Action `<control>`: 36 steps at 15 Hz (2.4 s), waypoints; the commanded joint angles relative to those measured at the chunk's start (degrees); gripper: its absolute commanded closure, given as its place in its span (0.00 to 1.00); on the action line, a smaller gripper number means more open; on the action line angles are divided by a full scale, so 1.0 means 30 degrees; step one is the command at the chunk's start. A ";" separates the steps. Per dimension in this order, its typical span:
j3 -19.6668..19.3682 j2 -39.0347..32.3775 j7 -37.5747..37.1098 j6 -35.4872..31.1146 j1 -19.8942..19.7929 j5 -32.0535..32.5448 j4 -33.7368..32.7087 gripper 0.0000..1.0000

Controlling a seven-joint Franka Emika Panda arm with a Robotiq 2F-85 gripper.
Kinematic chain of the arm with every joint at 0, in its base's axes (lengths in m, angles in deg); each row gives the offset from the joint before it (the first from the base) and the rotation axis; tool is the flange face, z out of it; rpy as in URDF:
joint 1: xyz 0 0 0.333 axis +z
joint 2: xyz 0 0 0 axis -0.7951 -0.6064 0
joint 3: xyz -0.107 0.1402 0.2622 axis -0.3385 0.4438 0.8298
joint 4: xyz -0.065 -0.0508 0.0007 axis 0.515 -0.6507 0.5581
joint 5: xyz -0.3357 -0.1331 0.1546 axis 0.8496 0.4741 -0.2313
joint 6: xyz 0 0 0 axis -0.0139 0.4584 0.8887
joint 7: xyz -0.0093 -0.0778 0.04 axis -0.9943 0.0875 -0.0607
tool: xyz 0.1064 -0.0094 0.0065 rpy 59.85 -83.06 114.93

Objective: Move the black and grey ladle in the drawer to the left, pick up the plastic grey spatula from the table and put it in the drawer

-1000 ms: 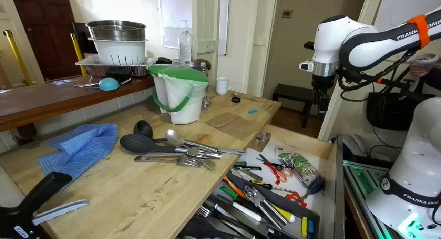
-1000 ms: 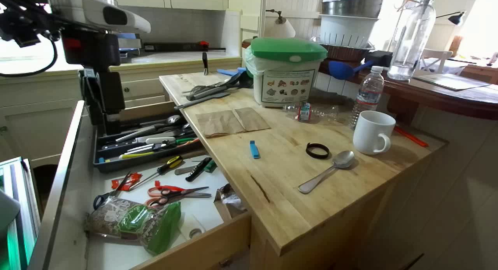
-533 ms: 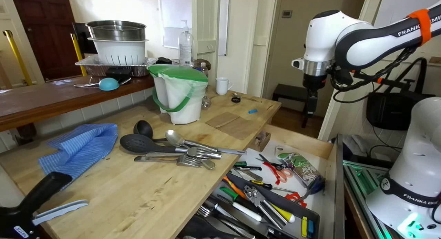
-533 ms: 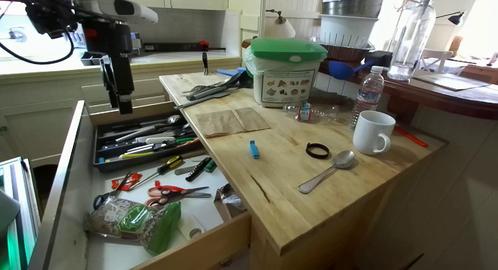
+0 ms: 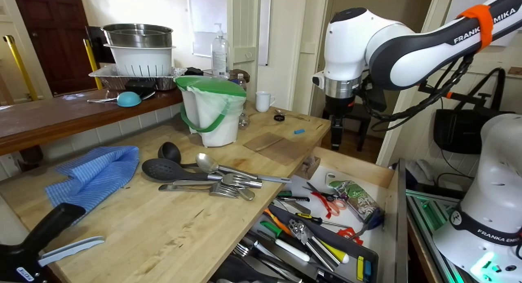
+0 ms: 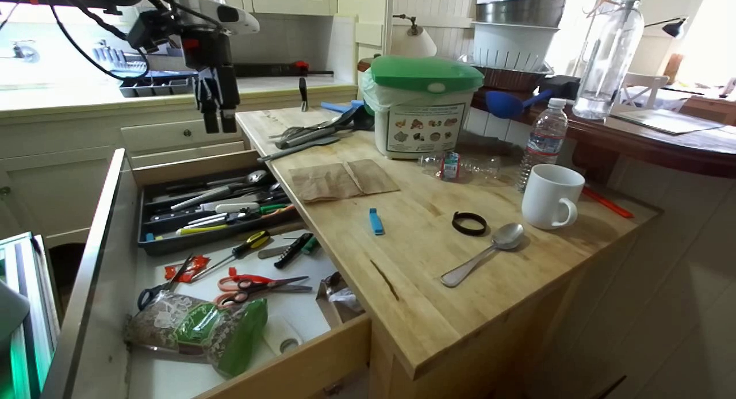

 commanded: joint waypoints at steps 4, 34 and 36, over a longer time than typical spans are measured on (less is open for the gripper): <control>-0.0449 0.0124 -0.0040 0.0051 0.0141 0.0066 0.0044 0.00; 0.4196 -1.0067 -1.6157 -1.5939 0.1052 1.1161 -0.1306 0.00; 0.4194 -1.0001 -1.6157 -1.5939 0.1051 1.1160 -0.1296 0.00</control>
